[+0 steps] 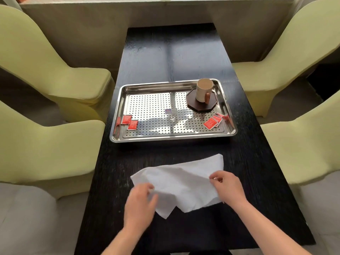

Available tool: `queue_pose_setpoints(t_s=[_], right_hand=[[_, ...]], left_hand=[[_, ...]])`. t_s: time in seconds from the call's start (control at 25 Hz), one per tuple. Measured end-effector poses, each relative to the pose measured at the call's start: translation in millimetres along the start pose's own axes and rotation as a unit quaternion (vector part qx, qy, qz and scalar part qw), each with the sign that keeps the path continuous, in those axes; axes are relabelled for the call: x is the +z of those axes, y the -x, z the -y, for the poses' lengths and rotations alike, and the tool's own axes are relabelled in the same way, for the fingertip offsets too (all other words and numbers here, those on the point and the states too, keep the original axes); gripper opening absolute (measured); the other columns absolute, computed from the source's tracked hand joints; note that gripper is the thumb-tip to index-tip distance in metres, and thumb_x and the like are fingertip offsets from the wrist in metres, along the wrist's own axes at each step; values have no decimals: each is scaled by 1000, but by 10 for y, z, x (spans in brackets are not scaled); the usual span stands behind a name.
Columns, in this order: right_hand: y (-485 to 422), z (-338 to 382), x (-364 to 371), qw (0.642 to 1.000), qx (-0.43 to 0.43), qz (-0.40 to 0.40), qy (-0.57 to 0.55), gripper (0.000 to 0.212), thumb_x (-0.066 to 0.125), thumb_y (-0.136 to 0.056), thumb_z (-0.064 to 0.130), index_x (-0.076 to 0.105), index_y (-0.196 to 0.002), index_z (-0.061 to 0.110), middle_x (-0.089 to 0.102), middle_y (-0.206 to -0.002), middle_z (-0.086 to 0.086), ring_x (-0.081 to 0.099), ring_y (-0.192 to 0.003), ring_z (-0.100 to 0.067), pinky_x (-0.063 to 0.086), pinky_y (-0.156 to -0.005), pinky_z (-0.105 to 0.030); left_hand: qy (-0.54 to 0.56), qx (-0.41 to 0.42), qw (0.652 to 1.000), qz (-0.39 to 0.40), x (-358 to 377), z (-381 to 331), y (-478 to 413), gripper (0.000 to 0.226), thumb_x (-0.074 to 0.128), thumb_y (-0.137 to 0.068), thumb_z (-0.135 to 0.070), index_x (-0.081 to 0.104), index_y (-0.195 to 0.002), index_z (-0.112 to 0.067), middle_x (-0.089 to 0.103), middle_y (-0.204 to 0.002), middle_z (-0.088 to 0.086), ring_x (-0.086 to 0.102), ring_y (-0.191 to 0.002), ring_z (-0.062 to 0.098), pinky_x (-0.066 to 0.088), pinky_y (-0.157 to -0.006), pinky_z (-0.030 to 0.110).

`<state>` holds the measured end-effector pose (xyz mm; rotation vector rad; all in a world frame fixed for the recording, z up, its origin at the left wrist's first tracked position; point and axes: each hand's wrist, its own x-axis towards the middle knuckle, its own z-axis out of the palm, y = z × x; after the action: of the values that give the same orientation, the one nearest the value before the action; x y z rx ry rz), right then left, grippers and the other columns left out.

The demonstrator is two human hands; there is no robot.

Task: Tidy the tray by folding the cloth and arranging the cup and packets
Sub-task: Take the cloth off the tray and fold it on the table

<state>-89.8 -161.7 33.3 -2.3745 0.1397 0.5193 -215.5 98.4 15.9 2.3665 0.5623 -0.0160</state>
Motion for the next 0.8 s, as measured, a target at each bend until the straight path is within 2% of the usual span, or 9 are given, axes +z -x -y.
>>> queue_pose_setpoints(t_s=[0.08, 0.16, 0.24, 0.28, 0.4, 0.52, 0.68, 0.72, 0.8], right_hand=[[28, -110, 49, 999, 36, 9, -36, 14, 71, -88, 23, 72, -80, 34, 70, -80, 7, 66, -75, -12, 57, -69, -34], [35, -108, 43, 996, 48, -1, -69, 12, 71, -87, 24, 72, -79, 34, 71, -82, 7, 66, -79, -13, 59, -71, -37], [13, -49, 7, 995, 43, -1, -92, 12, 70, -88, 23, 71, -80, 33, 71, -84, 6, 66, -82, -13, 59, -73, -39], [-4, -12, -16, 995, 38, 7, -94, 11, 69, -89, 23, 71, -82, 32, 71, -84, 5, 66, -83, -14, 59, -73, -38], [-78, 88, -117, 992, 31, 20, -121, 9, 68, -92, 22, 71, -87, 28, 72, -87, 1, 68, -83, -17, 57, -64, -31], [-161, 139, -178, 985, 30, 23, -169, 7, 69, -92, 18, 71, -88, 24, 72, -88, -5, 71, -82, -21, 54, -56, -23], [-185, 133, -164, 985, 14, 10, -169, 6, 68, -93, 28, 69, -98, 29, 71, -99, 3, 68, -93, -15, 53, -64, -23], [-153, 90, -159, 987, -11, 24, -155, 20, 72, -89, 36, 67, -109, 34, 69, -107, 8, 65, -99, -10, 51, -70, -20], [-41, -54, -75, 994, -79, 67, -45, 73, 81, -73, 49, 48, -138, 40, 54, -134, 17, 52, -119, -5, 45, -91, -21]], left_hand=[[-48, 30, 994, 94, 311, -5, 268, 44, 65, -73, -57, 55, -108, -32, 51, -98, -19, 53, -95, 11, 46, -78, 28], [-161, 85, 971, 157, 598, -62, 389, 85, 53, -59, -78, 43, -129, -30, 44, -119, -11, 45, -110, 15, 43, -87, 31], [-262, 113, 943, 174, 802, -127, 356, 113, 51, -56, -81, 21, -149, -25, 29, -138, 2, 32, -128, 25, 38, -98, 40], [-286, 107, 938, 165, 858, -149, 301, 114, 53, -61, -79, 15, -151, -22, 24, -143, 6, 28, -132, 29, 36, -101, 44], [-288, 40, 953, 90, 903, -140, 109, 80, 53, -79, -64, 33, -141, -18, 41, -135, 5, 39, -122, 27, 38, -97, 42], [-274, 50, 958, 69, 867, -107, -20, 29, 53, -90, -40, 59, -114, -24, 58, -114, -1, 51, -105, 22, 41, -88, 37], [-106, 40, 993, 23, 696, -70, -125, 19, 53, -92, -15, 71, -96, -20, 68, -92, -3, 62, -85, 20, 46, -74, 34], [-64, 12, 998, 2, 617, -82, -155, 19, 53, -94, -16, 71, -97, -21, 69, -90, -5, 62, -81, 17, 48, -72, 32], [-11, -21, 999, -27, 479, -100, -224, 19, 52, -96, -17, 69, -103, -20, 69, -94, -6, 61, -81, 15, 51, -72, 32]])
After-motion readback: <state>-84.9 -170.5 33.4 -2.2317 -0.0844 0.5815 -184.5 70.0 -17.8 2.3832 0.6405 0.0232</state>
